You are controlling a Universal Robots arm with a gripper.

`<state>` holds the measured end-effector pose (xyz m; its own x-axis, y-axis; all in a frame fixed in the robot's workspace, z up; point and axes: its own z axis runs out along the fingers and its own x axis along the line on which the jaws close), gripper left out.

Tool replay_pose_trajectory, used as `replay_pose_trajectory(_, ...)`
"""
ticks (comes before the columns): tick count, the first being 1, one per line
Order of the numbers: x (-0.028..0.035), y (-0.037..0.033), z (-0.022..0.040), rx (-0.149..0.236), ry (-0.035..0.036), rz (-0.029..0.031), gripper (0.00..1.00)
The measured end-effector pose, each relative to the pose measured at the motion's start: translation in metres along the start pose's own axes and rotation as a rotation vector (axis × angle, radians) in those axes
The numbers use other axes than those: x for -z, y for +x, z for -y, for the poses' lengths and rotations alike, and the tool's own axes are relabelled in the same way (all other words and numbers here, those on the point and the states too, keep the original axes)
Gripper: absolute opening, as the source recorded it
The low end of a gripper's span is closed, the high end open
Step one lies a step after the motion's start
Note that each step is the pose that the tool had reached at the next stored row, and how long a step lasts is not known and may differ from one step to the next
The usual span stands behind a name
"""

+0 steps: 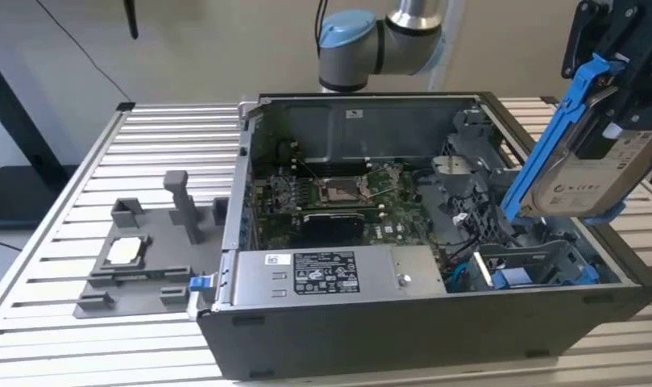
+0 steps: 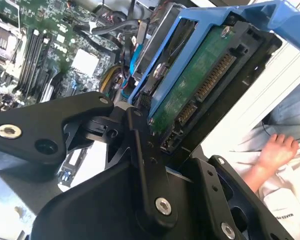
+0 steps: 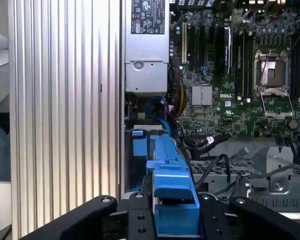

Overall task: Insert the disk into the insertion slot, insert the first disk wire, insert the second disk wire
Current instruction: 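Insert the disk into the insertion slot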

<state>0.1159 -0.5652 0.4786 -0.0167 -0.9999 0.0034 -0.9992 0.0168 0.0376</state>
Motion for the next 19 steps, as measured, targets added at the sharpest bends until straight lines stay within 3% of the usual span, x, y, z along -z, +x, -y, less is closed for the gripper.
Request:
replay_pose_trajectory(5,-0.0053,0.0,-0.0008,0.006,0.0035,0.0,0.33)
replay_pose_trajectory(19,-0.0236,0.0,-0.0019,0.014,0.0037,-0.0004,0.33)
